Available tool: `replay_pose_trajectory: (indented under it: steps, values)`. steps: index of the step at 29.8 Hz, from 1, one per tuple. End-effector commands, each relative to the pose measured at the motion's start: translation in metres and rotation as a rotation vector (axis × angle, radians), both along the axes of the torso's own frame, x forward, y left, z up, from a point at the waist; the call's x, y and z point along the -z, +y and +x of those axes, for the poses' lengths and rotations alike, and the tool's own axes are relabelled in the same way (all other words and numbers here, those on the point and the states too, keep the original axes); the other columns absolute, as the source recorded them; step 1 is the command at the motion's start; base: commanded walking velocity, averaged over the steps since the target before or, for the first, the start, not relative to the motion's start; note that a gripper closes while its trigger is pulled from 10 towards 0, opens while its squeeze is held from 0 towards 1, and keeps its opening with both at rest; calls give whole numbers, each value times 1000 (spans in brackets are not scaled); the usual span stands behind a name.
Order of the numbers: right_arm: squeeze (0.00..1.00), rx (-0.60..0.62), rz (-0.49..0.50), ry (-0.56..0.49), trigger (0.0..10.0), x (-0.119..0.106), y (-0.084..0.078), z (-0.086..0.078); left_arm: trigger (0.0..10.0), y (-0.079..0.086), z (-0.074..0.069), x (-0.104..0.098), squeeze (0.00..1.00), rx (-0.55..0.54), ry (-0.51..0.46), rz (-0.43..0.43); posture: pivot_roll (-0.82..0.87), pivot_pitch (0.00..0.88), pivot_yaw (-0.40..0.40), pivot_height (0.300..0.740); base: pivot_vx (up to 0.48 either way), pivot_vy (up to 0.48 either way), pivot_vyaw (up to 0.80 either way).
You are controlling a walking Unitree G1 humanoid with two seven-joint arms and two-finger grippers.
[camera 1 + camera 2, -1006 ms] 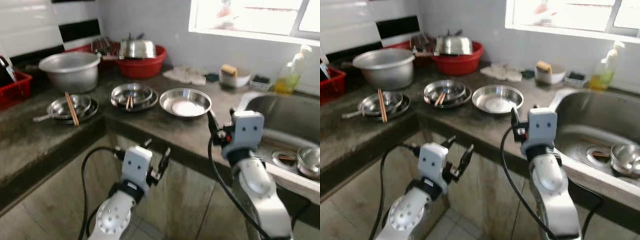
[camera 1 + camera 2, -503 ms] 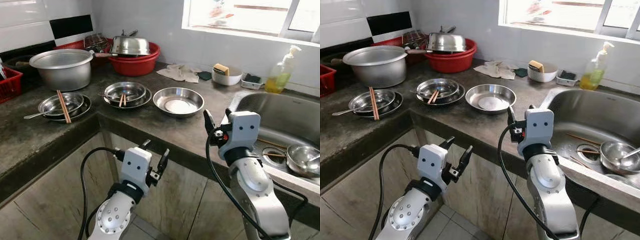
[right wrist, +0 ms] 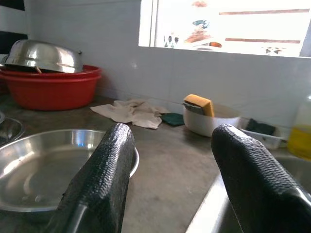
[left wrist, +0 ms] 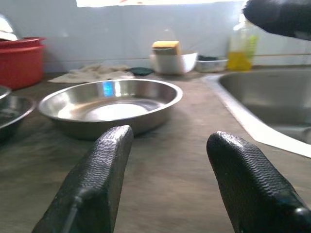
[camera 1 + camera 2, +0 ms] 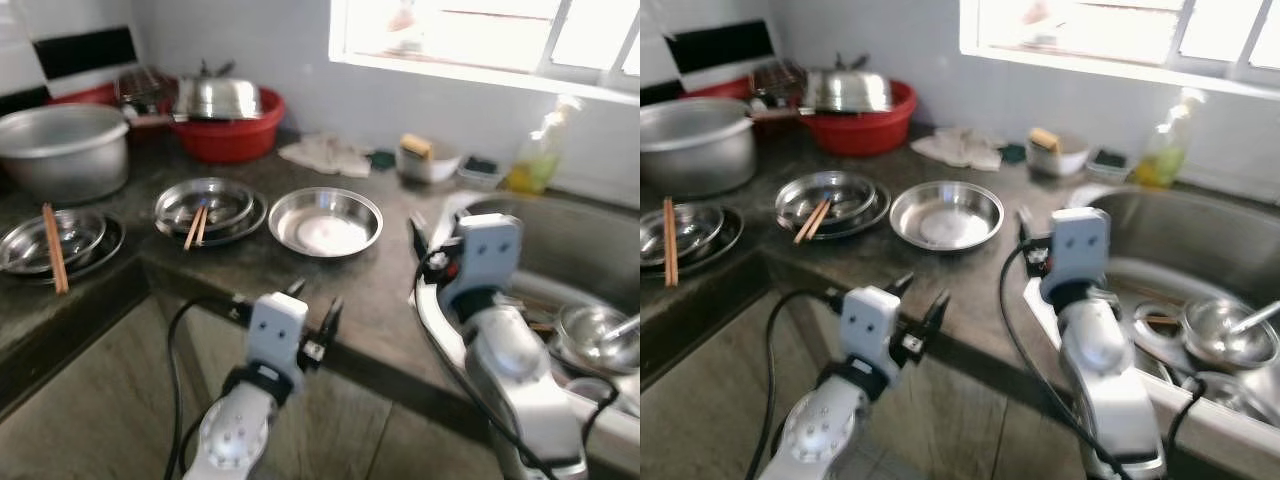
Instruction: Kitchen organization
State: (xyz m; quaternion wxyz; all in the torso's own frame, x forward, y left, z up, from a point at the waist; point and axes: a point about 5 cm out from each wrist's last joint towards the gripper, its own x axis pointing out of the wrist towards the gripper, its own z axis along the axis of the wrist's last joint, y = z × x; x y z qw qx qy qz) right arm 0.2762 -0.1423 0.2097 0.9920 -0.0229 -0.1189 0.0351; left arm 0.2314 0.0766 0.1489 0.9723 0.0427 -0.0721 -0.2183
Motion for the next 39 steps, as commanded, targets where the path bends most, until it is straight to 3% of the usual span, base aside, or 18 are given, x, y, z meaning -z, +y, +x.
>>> replay_pose_trajectory:
  steps: [1,7,10,12,20,21,24,25,30,33,35,39]
  values:
    - [0,-29,5,5,10000,-2,7,2,10000,5,0,1,0,-24,1,15,26,12,-60,740,0,0,0]
    - [0,-32,25,25,10000,-5,5,10,10000,9,-3,5,0,-47,16,33,27,15,-60,740,0,0,0]
    - [0,-30,30,62,10000,-3,4,20,10000,16,-6,12,0,-75,36,59,28,15,-61,740,0,0,0]
    - [0,-34,5,120,10000,-3,7,38,10000,22,-11,23,0,-79,73,90,29,16,-72,740,0,0,0]
    - [0,-45,2,160,10000,-4,10,54,10000,23,-15,27,0,-67,88,85,33,16,-76,740,0,0,0]
    - [1000,-58,8,187,10000,-4,11,60,10000,20,-17,25,0,-52,82,60,43,16,-89,740,0,0,0]
    - [1000,-51,-9,261,10000,-5,9,79,10000,8,-24,20,0,34,80,-10,48,19,-106,740,0,0,0]
    - [0,-22,-24,312,10000,-6,6,92,10000,0,-29,18,0,78,82,-39,46,21,-111,740,0,0,0]
    - [0,-29,-27,382,10000,-3,-1,104,10000,-7,-30,15,0,118,78,-54,46,28,-116,740,0,0,0]
    - [0,-29,-27,382,10000,-3,-1,104,10000,-7,-30,15,0,118,78,-54,46,28,-116,740,0,0,0]
    - [0,-15,-29,473,10000,7,-5,109,10000,-8,-30,13,0,127,73,-59,48,34,-118,740,0,0,0]
    - [0,-3,-21,491,10000,9,-6,110,10000,-9,-30,12,0,135,71,-64,49,38,-122,740,0,0,0]
